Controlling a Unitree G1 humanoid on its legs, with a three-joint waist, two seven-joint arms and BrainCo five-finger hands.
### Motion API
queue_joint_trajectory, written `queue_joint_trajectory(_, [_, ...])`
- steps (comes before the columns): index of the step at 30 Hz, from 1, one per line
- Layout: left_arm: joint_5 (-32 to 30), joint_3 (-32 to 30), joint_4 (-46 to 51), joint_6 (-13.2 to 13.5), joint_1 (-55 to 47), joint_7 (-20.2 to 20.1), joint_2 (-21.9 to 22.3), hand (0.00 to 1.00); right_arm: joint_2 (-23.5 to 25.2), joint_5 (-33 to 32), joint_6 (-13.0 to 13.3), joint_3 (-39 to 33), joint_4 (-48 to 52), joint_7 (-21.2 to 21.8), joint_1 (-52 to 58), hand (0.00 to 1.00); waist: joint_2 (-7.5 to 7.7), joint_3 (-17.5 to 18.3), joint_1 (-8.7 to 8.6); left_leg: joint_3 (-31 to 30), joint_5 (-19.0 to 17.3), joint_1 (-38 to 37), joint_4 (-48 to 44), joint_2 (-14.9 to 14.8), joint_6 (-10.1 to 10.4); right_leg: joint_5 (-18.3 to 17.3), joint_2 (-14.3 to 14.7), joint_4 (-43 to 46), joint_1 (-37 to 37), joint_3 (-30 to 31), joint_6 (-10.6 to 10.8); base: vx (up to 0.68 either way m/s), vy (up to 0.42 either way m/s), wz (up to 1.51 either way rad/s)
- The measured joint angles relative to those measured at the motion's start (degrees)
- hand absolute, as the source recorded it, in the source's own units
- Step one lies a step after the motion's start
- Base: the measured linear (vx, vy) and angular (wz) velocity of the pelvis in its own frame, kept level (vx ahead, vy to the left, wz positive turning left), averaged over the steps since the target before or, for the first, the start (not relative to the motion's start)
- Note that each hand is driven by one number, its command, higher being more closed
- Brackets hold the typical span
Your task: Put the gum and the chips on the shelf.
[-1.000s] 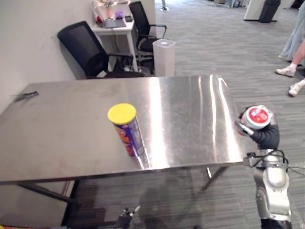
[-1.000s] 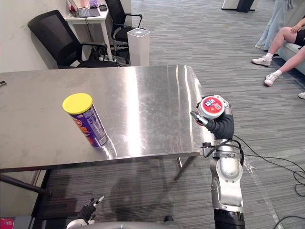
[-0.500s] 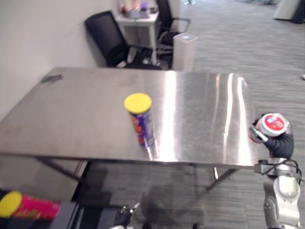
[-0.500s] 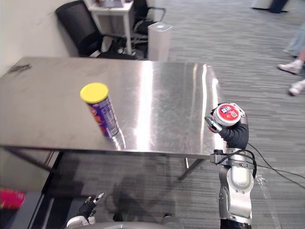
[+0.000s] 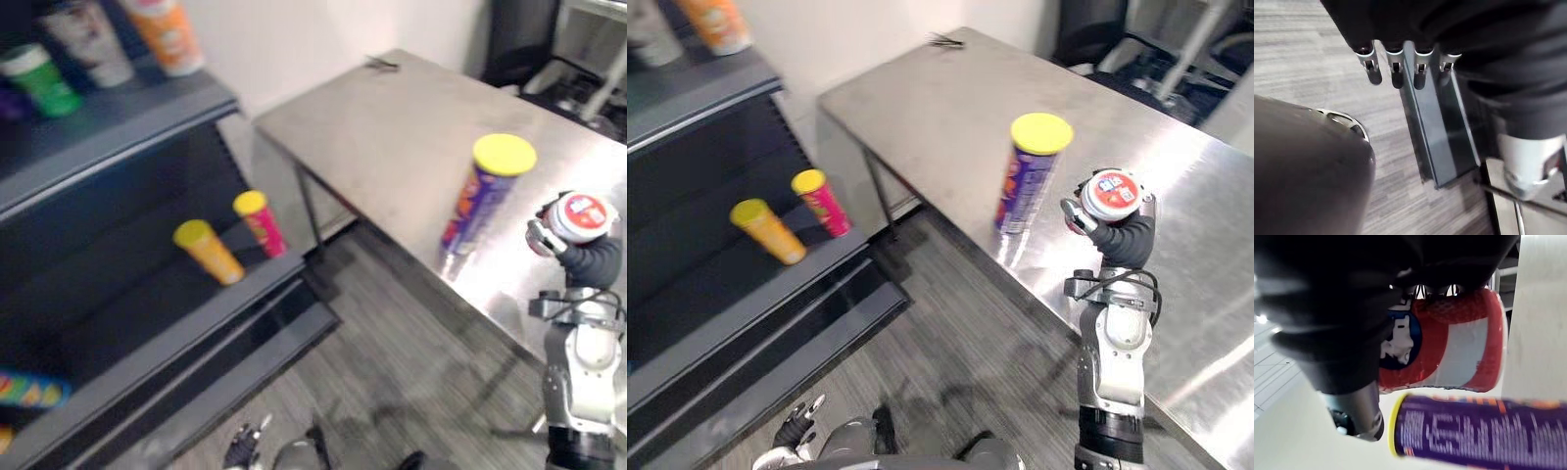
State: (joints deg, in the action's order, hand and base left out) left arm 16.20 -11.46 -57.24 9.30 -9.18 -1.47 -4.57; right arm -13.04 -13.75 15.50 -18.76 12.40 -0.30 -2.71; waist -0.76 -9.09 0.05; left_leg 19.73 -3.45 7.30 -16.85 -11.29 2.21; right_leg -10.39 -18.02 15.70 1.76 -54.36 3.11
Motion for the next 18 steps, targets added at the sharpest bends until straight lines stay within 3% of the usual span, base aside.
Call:
queue_joint_trajectory(3, [-0.1,-0.1,-1.7,0.0,-0.7,-0.2,0.0,0.00,0.2,0.2,-0.2,-2.7,0.1,-0.3,1.7,1.00,-2.37,0.8,-0.42,0.8,-1.9,-1.6,8.1,0.7,2.7,2.4,-1.1,0.0,-1.1,-4.3,1.5,-0.08,0.305,0.80])
queue_joint_trajectory(4, [-0.4,-0.4,-2.1,0.0,-1.0,-0.1,-0.4,0.00,1.5,0.3,-0.4,-3.2,0.0,-0.4,2.4,1.00,-0.81,0.5,-0.09,1.3,-1.2,-1.5,11.0,3.0,2.0,4.8,-2.7,-0.6,-1.8,-5.0,1.8,-0.05,0.310,0.38])
queue_joint_trajectory(8, [-1.1,-1.8,-2.0,-0.2,-1.9,-0.1,-0.8,0.00,2.9,2.5,-0.5,-3.3,0.3,-0.7,2.3,1.00,1.41,0.1,-0.08,1.5,-1.4,-0.9,10.3,6.4,0.2,8.7,-4.9,-2.3,-1.7,-4.3,2.3,-0.02,0.268,0.14])
queue_joint_trajectory(11, [-0.7,-1.9,-1.2,0.1,-1.0,0.1,-1.9,0.00,3.2,4.5,-0.5,-3.1,0.1,-2.1,2.0,1.00,1.98,-0.7,0.39,1.7,-2.5,0.6,8.4,7.1,-1.4,10.4,-5.4,-3.4,-2.6,-1.5,2.5,-0.03,0.180,0.03])
queue_joint_trajectory(18, [1.0,-2.2,-1.2,0.1,-1.0,0.4,-1.3,0.00,3.8,4.9,-0.8,-2.6,0.0,-2.2,1.9,1.00,2.26,-1.8,1.33,3.6,-2.8,-1.0,10.7,7.6,-1.2,12.6,-3.9,-7.3,-2.6,1.7,3.2,-0.04,0.046,-0.19])
